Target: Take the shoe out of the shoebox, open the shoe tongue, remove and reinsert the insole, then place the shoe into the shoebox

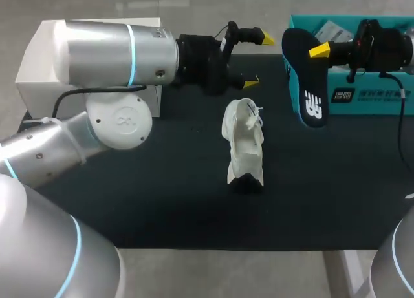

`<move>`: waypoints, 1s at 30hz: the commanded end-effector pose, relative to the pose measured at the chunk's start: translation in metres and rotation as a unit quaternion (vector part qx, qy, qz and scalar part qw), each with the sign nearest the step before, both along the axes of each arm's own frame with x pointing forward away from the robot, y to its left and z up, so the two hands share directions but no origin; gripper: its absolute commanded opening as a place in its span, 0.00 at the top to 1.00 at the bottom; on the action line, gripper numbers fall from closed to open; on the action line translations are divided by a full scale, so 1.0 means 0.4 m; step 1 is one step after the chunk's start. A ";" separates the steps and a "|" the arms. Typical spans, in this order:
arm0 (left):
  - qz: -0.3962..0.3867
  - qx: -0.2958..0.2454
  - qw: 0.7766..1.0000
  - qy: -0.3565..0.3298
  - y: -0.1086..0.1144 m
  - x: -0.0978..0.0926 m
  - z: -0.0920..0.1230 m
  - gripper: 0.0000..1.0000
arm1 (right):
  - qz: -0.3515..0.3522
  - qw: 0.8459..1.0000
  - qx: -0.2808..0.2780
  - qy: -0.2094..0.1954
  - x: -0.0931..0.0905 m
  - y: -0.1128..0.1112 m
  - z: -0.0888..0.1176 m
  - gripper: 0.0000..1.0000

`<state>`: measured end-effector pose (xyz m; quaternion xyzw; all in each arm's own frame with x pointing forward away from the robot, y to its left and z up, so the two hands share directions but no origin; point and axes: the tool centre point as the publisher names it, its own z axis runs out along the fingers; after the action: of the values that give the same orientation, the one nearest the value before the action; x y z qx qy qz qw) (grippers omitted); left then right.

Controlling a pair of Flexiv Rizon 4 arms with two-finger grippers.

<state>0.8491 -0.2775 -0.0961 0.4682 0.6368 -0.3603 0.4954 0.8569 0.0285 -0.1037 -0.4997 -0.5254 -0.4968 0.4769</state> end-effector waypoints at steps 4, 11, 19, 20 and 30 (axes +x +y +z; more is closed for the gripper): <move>-0.016 -0.119 0.992 -0.044 -0.049 0.026 -0.008 0.03 | 0.016 1.000 0.001 0.000 0.011 0.041 -0.001 1.00; -0.007 -0.120 0.991 -0.060 -0.075 0.041 -0.004 0.50 | 0.023 1.000 0.005 0.006 0.001 0.058 -0.007 1.00; -0.006 -0.118 0.991 -0.062 -0.094 0.043 -0.011 0.53 | 0.028 1.000 0.004 0.008 -0.008 0.065 -0.006 1.00; -0.005 -0.117 0.991 -0.062 -0.095 0.043 -0.013 0.53 | 0.028 1.000 0.004 0.008 -0.009 0.065 -0.005 1.00; -0.011 -0.104 0.993 -0.057 -0.108 0.043 -0.031 0.67 | 0.030 1.000 0.003 0.010 -0.021 0.066 -0.007 1.00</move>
<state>0.8645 -0.3158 -0.1077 0.4418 0.5615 -0.4033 0.5717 0.8505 0.0543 -0.1062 -0.4857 -0.5353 -0.4784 0.4986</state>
